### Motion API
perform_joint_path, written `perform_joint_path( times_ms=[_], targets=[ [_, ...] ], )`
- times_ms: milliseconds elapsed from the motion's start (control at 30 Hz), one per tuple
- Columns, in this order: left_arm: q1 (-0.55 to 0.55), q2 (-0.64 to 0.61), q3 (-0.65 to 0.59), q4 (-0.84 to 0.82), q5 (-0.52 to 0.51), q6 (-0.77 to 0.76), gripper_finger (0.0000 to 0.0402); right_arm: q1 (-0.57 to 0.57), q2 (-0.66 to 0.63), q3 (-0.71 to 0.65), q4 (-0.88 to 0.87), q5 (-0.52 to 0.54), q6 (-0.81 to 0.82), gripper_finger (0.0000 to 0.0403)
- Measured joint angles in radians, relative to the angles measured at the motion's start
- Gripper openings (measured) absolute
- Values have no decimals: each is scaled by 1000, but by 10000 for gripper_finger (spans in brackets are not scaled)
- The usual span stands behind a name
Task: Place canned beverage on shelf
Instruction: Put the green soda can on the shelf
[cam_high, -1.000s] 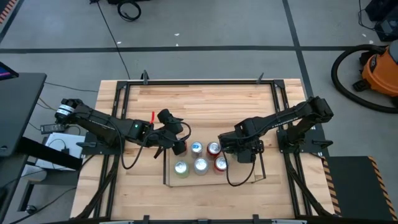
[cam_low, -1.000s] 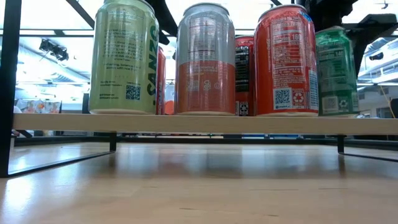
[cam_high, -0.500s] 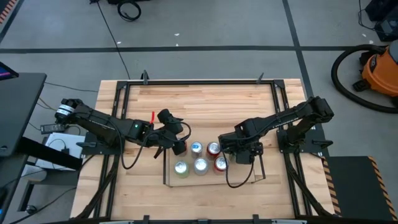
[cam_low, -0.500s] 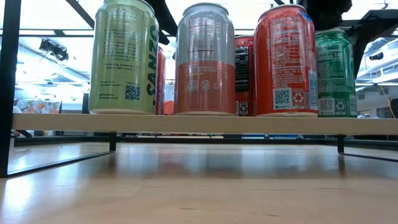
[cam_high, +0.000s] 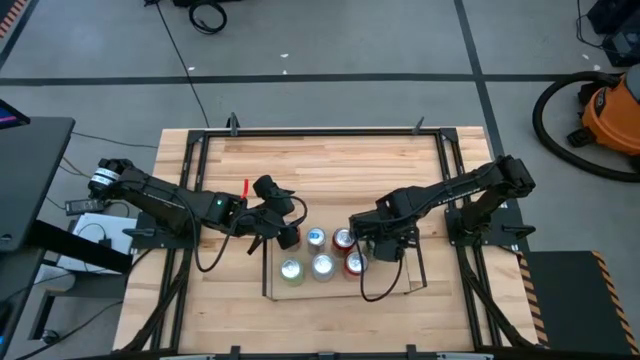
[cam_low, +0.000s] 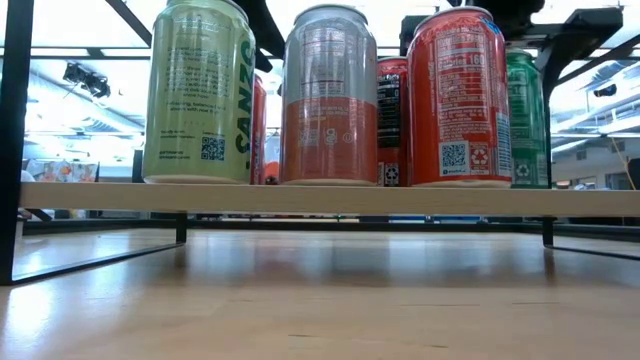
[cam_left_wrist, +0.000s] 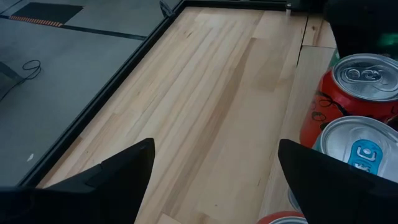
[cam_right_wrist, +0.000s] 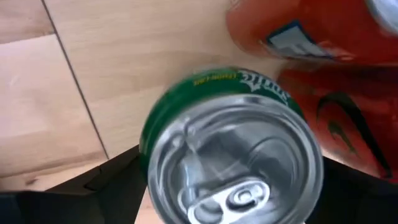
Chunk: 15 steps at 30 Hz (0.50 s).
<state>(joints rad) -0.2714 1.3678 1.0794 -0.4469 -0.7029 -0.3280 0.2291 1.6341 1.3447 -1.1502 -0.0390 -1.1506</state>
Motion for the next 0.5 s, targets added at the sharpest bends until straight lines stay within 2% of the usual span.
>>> perform_joint_path(
  times_ms=[367,500],
  targets=[
    [0,0,0,0,0,-2,352,1,-2,63,-120,144,37,351],
    [-1,0,0,-5,0,-3,352,-1,-2,128,-207,264,67,350]
  ],
)
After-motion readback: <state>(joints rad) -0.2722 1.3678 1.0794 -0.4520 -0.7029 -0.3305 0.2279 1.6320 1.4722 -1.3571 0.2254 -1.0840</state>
